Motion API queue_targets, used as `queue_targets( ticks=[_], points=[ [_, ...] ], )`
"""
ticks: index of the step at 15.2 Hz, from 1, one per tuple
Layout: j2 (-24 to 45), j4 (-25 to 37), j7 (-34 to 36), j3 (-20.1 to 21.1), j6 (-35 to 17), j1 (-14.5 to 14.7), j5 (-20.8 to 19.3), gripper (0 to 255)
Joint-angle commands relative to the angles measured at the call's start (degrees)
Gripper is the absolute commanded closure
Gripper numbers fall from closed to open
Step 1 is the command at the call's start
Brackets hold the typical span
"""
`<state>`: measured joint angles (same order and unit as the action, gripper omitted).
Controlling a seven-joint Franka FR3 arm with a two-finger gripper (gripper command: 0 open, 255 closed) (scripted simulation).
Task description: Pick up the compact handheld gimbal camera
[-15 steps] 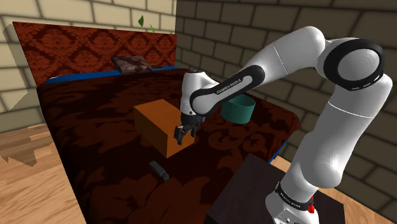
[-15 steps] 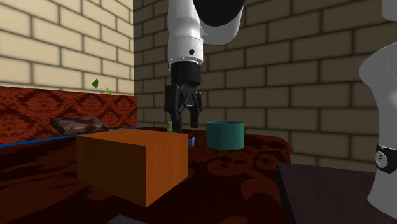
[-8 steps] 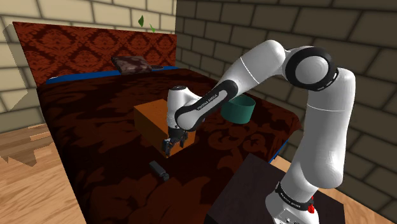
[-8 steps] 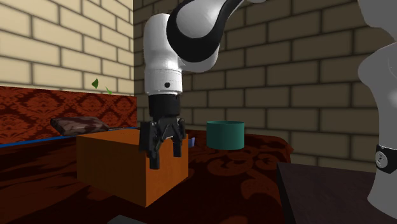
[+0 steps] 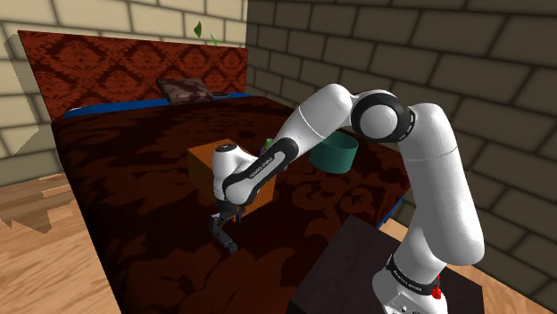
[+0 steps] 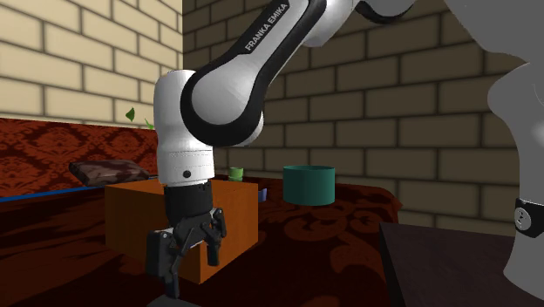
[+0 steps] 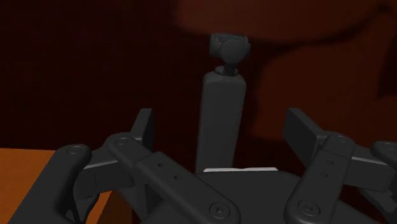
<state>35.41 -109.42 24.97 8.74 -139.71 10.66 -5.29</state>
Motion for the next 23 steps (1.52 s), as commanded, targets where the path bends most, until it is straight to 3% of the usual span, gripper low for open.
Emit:
queue_targets(
  ticks=[1,10,11,23],
  points=[
    [4.2,3.7,0.8,-0.3,0.0,1.0,-0.4,0],
    [9.2,5.5,1.0,-1.0,-3.3,1.5,-1.0,0],
    [9.3,5.5,1.1,-1.0,-3.3,1.5,-1.0,255],
    [7.2,4.7,0.9,-0.7,-2.1,1.3,-0.8,255]
  ],
)
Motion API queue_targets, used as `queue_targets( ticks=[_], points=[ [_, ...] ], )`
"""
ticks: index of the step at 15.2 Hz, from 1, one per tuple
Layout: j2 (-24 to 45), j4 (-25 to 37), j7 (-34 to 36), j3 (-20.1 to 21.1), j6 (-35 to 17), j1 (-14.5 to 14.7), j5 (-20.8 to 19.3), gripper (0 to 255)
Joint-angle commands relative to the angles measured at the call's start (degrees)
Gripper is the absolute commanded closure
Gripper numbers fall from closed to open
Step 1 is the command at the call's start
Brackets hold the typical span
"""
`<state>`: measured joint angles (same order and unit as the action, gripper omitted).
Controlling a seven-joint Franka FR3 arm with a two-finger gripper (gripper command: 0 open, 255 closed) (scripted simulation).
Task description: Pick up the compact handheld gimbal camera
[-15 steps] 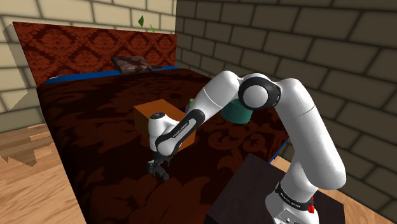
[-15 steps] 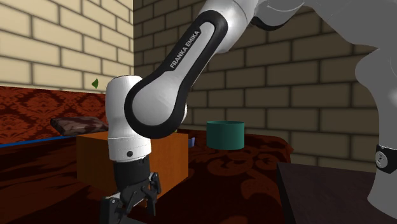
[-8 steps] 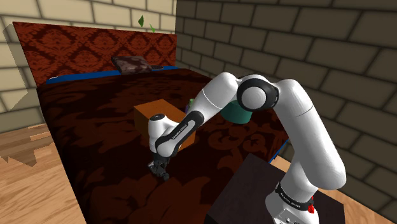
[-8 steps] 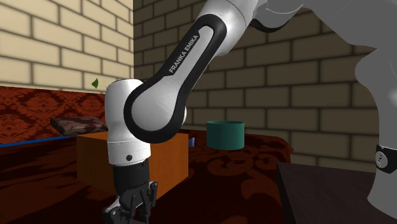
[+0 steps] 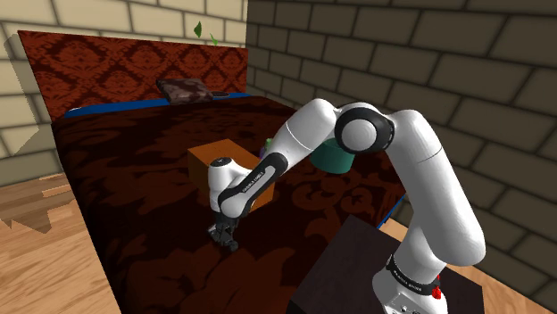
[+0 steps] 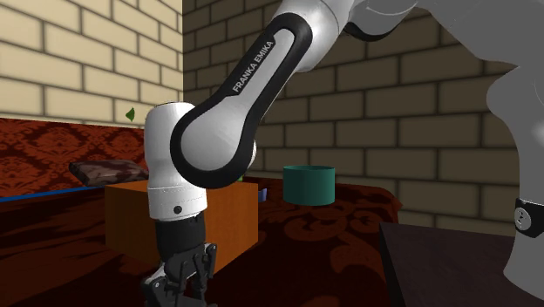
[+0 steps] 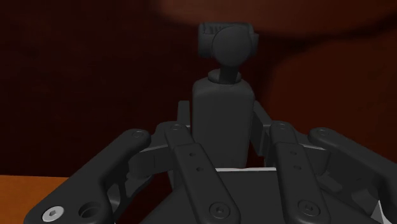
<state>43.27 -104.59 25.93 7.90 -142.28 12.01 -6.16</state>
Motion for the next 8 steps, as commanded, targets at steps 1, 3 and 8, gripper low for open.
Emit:
queue_targets(
  ticks=[1,3,8],
  points=[
    [-1.3,-0.4,-0.1,0.2,1.0,-0.1,0.2,255],
    [-2.6,-0.8,-0.1,0.4,1.8,-0.3,0.3,255],
    [-5.8,-1.7,-0.3,0.8,4.2,-0.6,0.8,255]
  ],
)
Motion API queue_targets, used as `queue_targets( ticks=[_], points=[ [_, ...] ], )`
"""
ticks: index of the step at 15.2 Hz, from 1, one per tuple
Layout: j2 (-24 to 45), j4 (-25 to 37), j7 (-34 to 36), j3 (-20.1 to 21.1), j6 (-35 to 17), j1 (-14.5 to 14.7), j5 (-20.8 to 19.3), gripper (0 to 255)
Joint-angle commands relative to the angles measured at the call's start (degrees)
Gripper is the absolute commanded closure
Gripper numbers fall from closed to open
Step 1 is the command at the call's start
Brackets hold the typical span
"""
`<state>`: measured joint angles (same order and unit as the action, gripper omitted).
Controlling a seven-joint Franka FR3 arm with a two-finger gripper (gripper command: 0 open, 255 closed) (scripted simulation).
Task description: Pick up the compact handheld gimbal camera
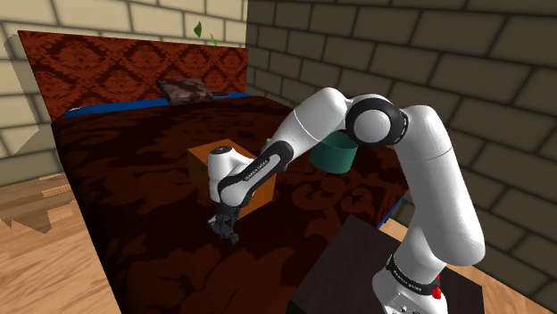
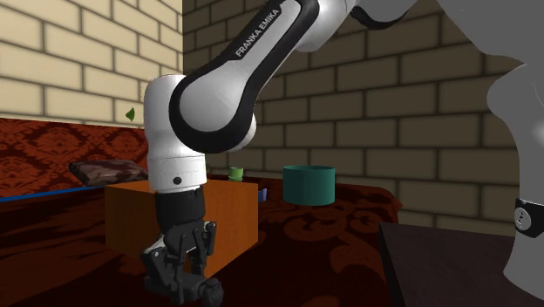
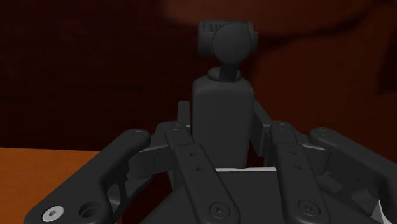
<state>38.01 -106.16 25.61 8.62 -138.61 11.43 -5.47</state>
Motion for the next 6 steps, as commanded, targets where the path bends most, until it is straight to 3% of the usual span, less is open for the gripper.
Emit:
queue_targets(
  ticks=[1,6],
  points=[
    [-1.2,-0.2,-0.1,0.2,1.0,-0.1,0.2,255],
    [-3.1,-0.5,-0.2,0.4,2.5,-0.3,0.5,255]
  ],
)
